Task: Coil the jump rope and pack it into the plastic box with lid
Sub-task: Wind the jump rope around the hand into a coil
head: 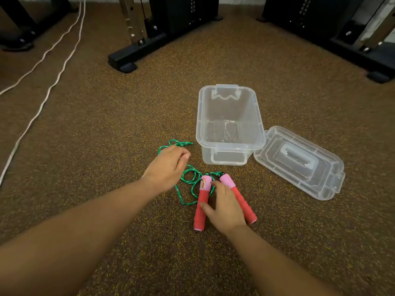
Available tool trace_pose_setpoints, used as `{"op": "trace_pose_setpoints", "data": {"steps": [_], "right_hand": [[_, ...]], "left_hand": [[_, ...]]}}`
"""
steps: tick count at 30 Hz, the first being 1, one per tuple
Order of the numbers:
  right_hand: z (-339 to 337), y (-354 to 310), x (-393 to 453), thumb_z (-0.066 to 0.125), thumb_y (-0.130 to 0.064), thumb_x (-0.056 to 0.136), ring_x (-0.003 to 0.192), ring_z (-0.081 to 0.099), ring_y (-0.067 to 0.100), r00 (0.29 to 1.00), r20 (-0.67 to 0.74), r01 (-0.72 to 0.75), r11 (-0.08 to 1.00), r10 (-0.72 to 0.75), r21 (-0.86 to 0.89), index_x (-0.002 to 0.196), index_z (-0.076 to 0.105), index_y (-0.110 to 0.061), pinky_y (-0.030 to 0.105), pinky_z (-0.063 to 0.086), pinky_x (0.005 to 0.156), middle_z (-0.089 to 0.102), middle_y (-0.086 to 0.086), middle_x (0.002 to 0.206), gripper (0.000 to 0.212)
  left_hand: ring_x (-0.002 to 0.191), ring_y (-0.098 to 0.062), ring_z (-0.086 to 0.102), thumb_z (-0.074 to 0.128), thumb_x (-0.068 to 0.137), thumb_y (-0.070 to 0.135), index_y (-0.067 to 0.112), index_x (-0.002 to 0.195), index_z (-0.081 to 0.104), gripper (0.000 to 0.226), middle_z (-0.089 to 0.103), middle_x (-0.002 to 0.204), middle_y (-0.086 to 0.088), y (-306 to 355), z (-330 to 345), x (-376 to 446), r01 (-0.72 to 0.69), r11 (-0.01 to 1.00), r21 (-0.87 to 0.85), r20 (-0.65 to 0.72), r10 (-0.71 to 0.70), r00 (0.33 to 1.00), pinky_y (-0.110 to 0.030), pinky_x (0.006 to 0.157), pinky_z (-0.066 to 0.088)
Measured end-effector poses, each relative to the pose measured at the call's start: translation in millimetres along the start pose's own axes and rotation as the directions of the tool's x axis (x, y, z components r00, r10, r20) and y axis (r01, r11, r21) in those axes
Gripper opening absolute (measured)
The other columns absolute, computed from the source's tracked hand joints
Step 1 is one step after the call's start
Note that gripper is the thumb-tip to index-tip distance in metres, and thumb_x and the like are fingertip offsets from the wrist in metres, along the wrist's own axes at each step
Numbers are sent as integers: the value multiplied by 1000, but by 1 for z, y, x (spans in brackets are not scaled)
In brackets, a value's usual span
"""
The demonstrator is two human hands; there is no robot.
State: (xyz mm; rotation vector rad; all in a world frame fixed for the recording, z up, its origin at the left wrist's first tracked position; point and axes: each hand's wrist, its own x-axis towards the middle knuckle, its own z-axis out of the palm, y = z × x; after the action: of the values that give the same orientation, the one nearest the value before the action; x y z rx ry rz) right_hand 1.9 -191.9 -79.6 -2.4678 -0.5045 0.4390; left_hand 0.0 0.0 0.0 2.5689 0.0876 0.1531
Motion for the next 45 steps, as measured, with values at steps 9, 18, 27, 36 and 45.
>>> {"op": "trace_pose_setpoints", "data": {"steps": [9, 18, 27, 36, 45], "right_hand": [[25, -20, -2, 72, -25, 76, 124, 48, 31, 958, 43, -285, 941, 282, 184, 143, 24, -18, 38, 41, 99, 51, 11, 134, 83], [15, -25, 2, 59, -10, 81, 61, 54, 16, 850, 294, -513, 557, 438, 653, 126, 52, -16, 25, 41, 49, 63, 8, 90, 46], [-24, -54, 8, 59, -24, 92, 62, 57, 10, 979, 140, -198, 541, 148, 817, 113, 60, -18, 25, 46, 53, 63, 0, 85, 22], [-18, -56, -16, 68, -20, 79, 74, 58, -1, 980, 96, 33, 613, -176, 789, 107, 62, -27, 21, 49, 74, 66, -8, 93, 29], [-3, -57, -21, 66, -26, 80, 92, 59, 10, 963, 131, 65, 676, -235, 734, 110, 61, -31, 39, 51, 90, 67, -5, 104, 31]], "left_hand": [[99, -11, 50, 38, 99, 24, 14, 109, 62, 28, 58, 100, 3, -12, 2, -1, 38, 998, -43, -9, -38, 999, -28, 90, 39], [85, -20, 59, 22, 101, 45, 19, 91, 65, 51, 64, 90, -5, -14, -1, 8, 548, 733, -403, 366, -420, 831, -36, 84, 46], [88, -31, 61, -2, 85, 73, 0, 99, 64, 99, 64, 94, -21, -11, -11, 8, 831, 336, -443, 730, -404, 552, -34, 78, 48], [93, -34, 70, 22, 82, 77, -5, 104, 70, 97, 70, 104, -24, -5, -42, 21, 756, -36, -653, 752, -151, 642, -42, 89, 51], [84, -23, 74, 36, 98, 33, 8, 87, 78, 50, 76, 92, -13, -5, -53, 22, 698, 56, -714, 681, -176, 711, -34, 77, 57]]}}
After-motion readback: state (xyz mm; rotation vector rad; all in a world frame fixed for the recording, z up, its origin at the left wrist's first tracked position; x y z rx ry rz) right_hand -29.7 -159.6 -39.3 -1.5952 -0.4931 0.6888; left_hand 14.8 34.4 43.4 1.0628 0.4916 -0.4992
